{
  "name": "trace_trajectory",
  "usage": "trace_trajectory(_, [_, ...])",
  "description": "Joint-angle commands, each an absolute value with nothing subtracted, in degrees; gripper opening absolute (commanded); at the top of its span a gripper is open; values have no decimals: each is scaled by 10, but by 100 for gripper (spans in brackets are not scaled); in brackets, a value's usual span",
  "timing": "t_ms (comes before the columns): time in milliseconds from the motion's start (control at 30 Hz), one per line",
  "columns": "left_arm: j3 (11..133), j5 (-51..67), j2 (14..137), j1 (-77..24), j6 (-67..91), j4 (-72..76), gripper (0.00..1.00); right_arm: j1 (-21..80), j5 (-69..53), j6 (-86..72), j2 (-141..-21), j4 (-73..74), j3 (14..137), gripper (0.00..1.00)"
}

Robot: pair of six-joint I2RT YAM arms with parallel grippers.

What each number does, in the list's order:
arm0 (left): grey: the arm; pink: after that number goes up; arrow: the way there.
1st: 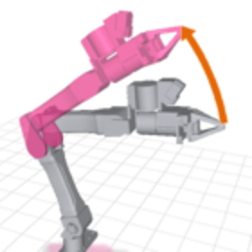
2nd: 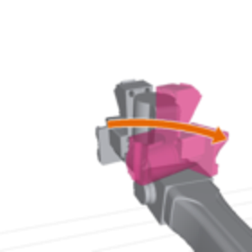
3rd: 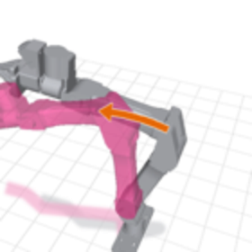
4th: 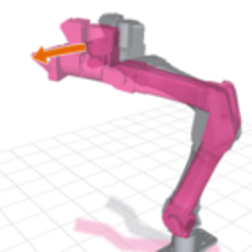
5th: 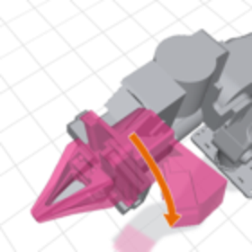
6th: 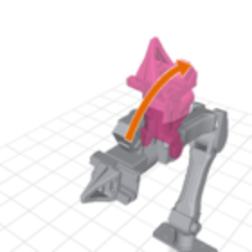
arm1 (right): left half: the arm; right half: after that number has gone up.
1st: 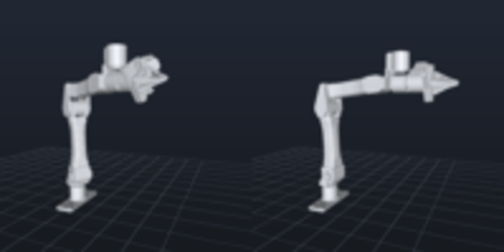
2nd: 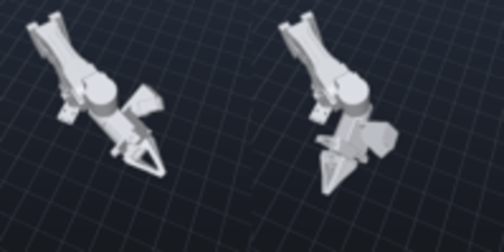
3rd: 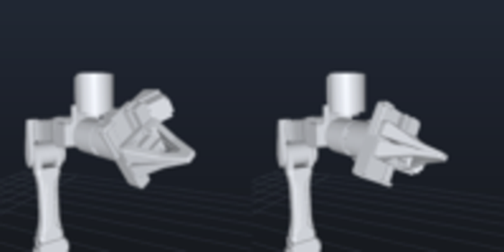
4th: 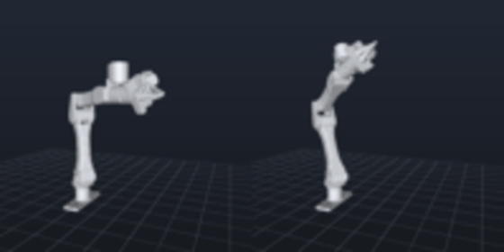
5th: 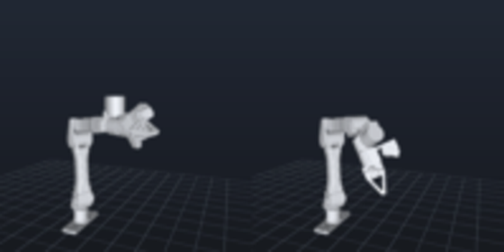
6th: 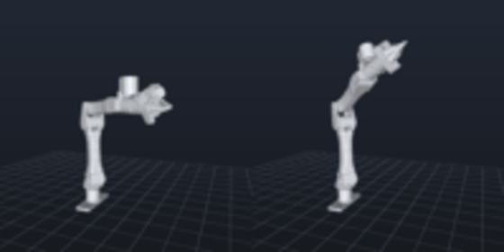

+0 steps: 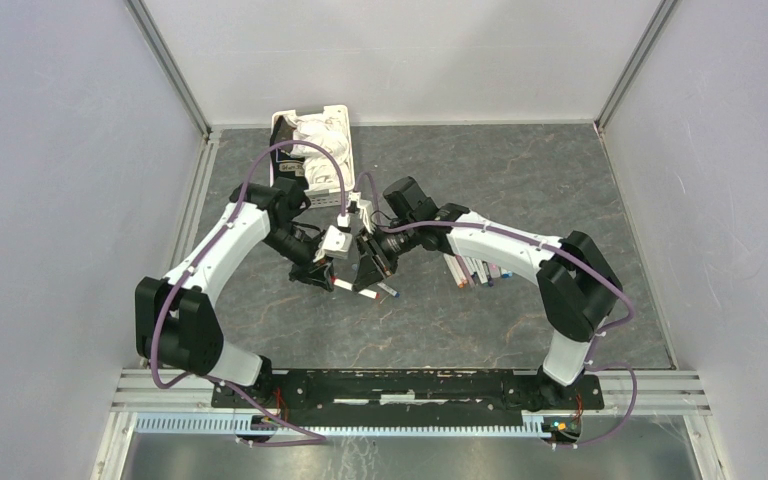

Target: Open the pen caps

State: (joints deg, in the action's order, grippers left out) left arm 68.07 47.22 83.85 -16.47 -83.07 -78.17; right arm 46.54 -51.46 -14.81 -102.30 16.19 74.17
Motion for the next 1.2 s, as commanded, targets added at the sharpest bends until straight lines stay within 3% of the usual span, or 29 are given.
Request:
trace_trajectory(0, [703, 500, 836, -171, -840, -795, 2, 465, -550, -221, -1049, 63, 734, 40])
trace_trajectory(233, [703, 496, 832, -172, -834, -782, 2, 473, -590, -251, -1092, 49, 761, 37])
trace_trajectory(400, [709, 475, 839, -172, -833, -780, 2, 469, -581, -247, -1092, 63, 754, 0])
trace_trajectory(600, [726, 389, 856, -136, -837, -762, 2, 443, -558, -208, -1039, 90, 666, 0])
trace_trajectory(867, [749, 384, 902, -69, -830, -707, 2, 397, -489, -142, -972, 163, 588, 0])
trace_trajectory(1167, [644, 357, 924, -103, -638, -429, 2, 310, -98, -164, -902, 213, 570, 0])
